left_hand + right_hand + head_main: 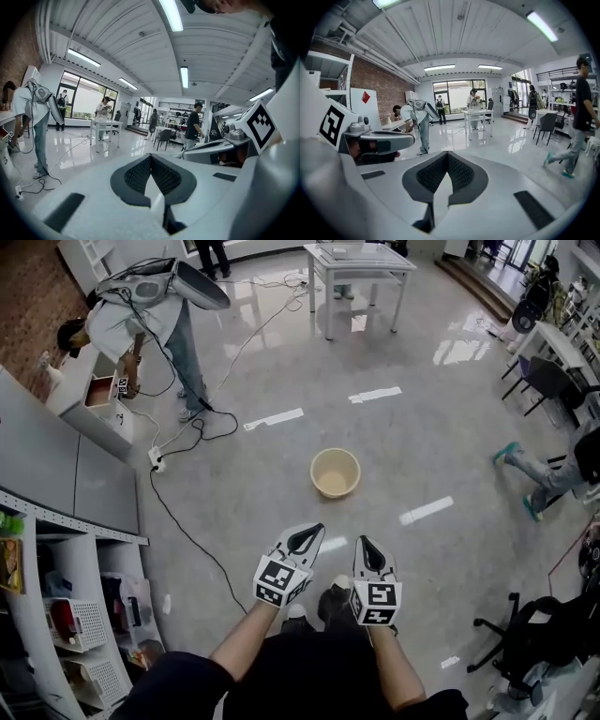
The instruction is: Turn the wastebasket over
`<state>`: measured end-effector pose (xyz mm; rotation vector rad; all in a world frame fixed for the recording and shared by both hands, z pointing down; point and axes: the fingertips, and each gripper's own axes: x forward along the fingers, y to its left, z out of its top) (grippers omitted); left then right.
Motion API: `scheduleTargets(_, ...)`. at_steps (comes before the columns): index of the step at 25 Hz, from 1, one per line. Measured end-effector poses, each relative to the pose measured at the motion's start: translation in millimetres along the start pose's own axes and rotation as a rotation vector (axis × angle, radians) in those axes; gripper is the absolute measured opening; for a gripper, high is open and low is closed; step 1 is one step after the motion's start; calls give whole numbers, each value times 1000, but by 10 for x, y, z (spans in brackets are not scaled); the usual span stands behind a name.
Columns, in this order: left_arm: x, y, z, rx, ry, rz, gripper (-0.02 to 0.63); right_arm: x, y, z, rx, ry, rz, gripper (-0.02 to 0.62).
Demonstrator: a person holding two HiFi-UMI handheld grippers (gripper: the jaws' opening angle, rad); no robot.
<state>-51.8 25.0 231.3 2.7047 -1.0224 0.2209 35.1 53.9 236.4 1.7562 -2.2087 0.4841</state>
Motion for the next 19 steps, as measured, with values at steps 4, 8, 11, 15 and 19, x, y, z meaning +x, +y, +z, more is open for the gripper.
scheduleTargets(4,-328,-101,-56,10,-9,-10,8,-182,225,-1,-17,-19,-5,9)
scheduleTargets(8,-491,-192,-53,12,-15,-16,8,-330,321,20,-25,-35,-11,9)
scheduleTargets(11,-591,-257,-53,12,-18,-20,8,-423,395,11,-25,-41,-10,10)
scheduleTargets(15,-724,-280,-66,13,-16,-23,8,-500,550,19,-30,-52,-5,9)
scheduleTargets(19,-941,-353,-197,0,1,-18,8,-604,729,-122,-31,-30,7,9)
